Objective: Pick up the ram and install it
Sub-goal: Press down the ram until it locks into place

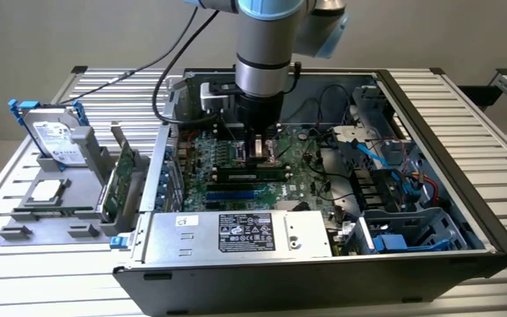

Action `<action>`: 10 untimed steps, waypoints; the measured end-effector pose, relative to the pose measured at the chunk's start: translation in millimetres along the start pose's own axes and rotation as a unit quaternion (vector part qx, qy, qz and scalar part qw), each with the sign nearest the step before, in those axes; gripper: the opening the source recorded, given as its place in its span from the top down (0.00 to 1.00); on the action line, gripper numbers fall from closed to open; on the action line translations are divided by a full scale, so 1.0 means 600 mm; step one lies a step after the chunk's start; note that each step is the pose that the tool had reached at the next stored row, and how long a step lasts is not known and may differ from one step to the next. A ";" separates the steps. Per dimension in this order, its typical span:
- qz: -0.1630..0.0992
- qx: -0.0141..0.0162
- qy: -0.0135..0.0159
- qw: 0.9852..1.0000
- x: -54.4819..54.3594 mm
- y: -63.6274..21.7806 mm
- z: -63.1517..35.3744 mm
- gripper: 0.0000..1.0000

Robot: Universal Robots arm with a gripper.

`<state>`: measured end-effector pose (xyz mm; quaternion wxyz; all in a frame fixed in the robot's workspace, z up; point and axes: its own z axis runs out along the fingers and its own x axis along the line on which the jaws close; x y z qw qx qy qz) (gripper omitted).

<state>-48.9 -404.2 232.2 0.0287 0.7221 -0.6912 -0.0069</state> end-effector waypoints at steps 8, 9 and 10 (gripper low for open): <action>0.000 -0.007 0.000 1.000 0.002 0.001 -0.046 0.89; 0.000 -0.007 0.000 1.000 0.002 0.001 -0.048 0.89; 0.000 -0.007 0.000 1.000 0.002 0.001 -0.048 0.89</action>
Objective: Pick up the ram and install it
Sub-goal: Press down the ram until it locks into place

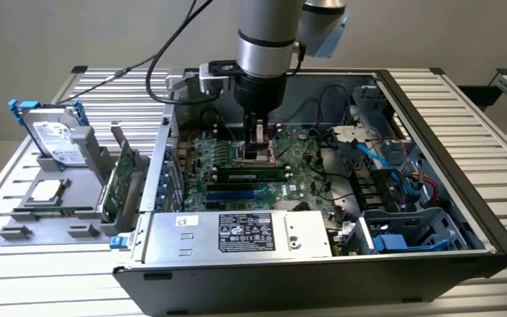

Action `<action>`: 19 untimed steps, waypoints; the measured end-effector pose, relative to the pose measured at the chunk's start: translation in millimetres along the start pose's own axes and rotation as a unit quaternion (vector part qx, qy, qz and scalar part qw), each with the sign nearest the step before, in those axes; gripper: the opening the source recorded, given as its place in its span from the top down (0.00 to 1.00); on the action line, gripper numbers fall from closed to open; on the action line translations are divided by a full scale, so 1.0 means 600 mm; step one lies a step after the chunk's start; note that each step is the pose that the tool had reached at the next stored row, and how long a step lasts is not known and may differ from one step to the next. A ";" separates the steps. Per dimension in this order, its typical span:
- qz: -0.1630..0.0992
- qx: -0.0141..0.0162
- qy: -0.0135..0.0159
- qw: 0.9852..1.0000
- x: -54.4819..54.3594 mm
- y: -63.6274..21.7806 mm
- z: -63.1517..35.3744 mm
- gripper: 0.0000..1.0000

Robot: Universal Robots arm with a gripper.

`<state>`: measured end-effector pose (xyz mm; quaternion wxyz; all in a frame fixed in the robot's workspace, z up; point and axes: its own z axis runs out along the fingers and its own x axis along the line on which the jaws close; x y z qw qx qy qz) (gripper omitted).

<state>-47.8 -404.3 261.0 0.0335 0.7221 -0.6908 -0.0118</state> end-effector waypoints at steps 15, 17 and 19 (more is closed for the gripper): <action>0.000 0.002 0.005 1.000 -0.002 0.026 0.027 0.89; 0.000 0.002 0.006 1.000 -0.003 0.030 0.032 0.89; 0.000 0.002 0.007 1.000 -0.003 0.033 0.037 0.89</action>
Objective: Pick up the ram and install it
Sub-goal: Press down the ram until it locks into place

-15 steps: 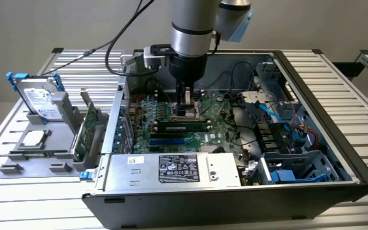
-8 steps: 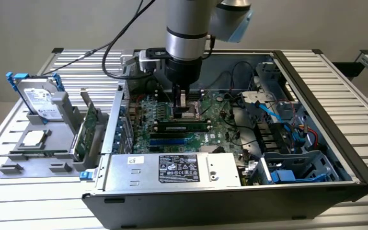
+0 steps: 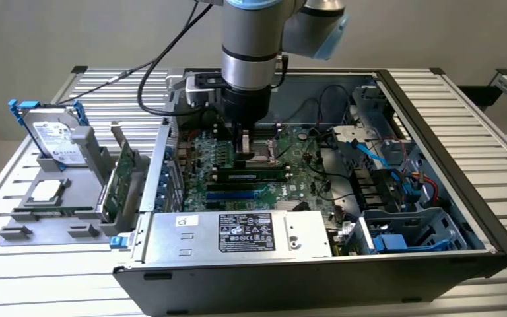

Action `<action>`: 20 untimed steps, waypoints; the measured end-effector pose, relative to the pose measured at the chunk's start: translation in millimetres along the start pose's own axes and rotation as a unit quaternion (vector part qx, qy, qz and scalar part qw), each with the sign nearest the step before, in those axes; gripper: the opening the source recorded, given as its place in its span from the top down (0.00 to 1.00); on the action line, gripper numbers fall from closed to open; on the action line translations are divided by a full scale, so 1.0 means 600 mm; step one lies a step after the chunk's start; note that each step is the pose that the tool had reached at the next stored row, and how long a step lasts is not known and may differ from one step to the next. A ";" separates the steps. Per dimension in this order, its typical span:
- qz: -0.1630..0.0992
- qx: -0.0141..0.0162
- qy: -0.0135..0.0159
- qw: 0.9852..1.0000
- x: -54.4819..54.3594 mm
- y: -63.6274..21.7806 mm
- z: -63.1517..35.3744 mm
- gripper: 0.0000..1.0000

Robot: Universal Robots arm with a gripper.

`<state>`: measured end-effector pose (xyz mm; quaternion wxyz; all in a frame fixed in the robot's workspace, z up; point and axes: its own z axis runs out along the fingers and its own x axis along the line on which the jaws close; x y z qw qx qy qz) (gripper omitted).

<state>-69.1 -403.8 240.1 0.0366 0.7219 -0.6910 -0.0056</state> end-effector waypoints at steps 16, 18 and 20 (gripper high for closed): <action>0.000 0.000 0.005 1.000 -0.002 0.010 0.026 0.89; 0.000 0.001 0.005 1.000 -0.002 0.011 0.029 0.89; 0.000 0.001 0.005 1.000 -0.003 0.011 0.031 0.89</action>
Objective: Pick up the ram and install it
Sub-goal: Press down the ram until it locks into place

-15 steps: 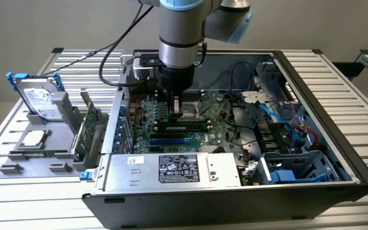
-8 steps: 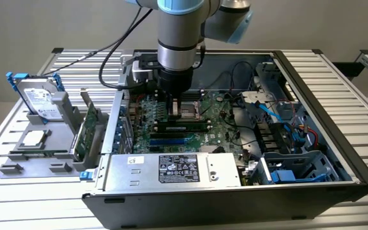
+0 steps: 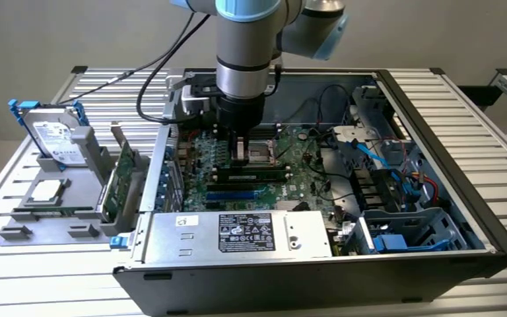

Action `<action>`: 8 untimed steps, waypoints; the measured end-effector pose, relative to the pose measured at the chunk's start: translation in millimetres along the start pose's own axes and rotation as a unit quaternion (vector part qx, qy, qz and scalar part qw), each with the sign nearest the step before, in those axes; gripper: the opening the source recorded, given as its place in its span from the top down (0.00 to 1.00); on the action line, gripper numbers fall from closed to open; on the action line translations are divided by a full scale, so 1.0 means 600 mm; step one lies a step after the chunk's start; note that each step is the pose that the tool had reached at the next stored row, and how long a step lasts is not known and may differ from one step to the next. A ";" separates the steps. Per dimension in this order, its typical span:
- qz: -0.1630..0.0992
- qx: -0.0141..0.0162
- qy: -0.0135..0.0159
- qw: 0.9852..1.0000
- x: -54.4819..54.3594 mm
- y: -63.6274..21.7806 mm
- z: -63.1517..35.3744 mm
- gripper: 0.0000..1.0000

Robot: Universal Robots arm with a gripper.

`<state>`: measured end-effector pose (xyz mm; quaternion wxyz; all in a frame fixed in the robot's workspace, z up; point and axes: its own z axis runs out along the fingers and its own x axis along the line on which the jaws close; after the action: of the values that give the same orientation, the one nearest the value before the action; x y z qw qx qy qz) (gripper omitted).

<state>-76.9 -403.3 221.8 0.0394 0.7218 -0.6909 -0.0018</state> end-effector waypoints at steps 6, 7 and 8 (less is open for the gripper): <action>0.000 -0.001 -0.001 1.000 0.000 0.000 -0.008 0.89; 0.000 -0.002 -0.001 1.000 0.000 0.001 -0.014 0.89; 0.000 -0.003 -0.001 1.000 0.001 0.001 -0.021 0.89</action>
<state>-77.0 -403.2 234.2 0.0412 0.7217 -0.6909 -0.0045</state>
